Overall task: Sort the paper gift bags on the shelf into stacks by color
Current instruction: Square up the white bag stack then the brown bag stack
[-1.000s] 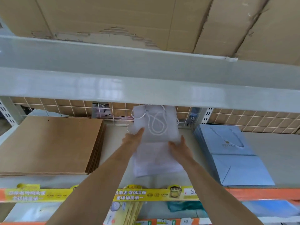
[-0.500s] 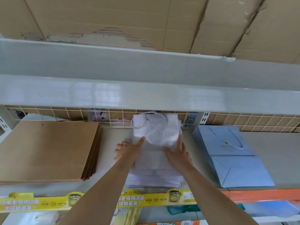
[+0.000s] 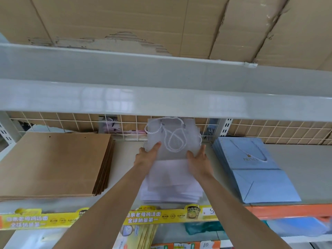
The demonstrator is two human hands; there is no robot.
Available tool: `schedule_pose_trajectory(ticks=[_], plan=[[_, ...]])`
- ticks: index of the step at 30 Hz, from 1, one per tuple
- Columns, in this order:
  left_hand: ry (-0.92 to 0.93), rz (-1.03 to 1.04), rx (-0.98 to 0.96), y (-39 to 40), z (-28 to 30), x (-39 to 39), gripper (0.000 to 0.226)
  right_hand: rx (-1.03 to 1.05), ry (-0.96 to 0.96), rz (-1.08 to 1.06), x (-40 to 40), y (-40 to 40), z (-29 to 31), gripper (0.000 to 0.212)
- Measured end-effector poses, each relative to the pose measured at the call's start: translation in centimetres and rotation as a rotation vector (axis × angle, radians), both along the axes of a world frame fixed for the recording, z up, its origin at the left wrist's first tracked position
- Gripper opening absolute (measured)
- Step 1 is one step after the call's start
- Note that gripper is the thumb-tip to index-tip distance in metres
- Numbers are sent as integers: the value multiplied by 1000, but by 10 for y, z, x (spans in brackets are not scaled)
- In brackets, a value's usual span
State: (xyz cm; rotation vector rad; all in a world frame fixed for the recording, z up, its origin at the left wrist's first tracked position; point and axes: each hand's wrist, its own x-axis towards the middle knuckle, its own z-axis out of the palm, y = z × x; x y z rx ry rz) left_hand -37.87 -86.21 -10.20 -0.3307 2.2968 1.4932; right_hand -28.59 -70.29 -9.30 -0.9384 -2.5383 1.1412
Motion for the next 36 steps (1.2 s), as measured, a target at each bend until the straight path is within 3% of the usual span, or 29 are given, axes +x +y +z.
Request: schedule_pose_trajectory(ticks=[15,20,27,29,33,36], plan=[[40,5,92,-8,5,9,87,-37,56,-30,18,-3,8,70],[158,-18,-9,-17,11,9,66,95,78,-30,18,-7,18,61],[300,-78,-154,-33,25,7,61,333,196,-72,17,-19,38,55],[328,-100,-187,-35,26,9,51,315,153,-49,17,-21,38,54],[374,-176,-272,-35,24,19,20,227,-122,69,19,-20,32,54],[422,-117,-230,-32,23,24,17,237,-92,93,22,-18,26,54]])
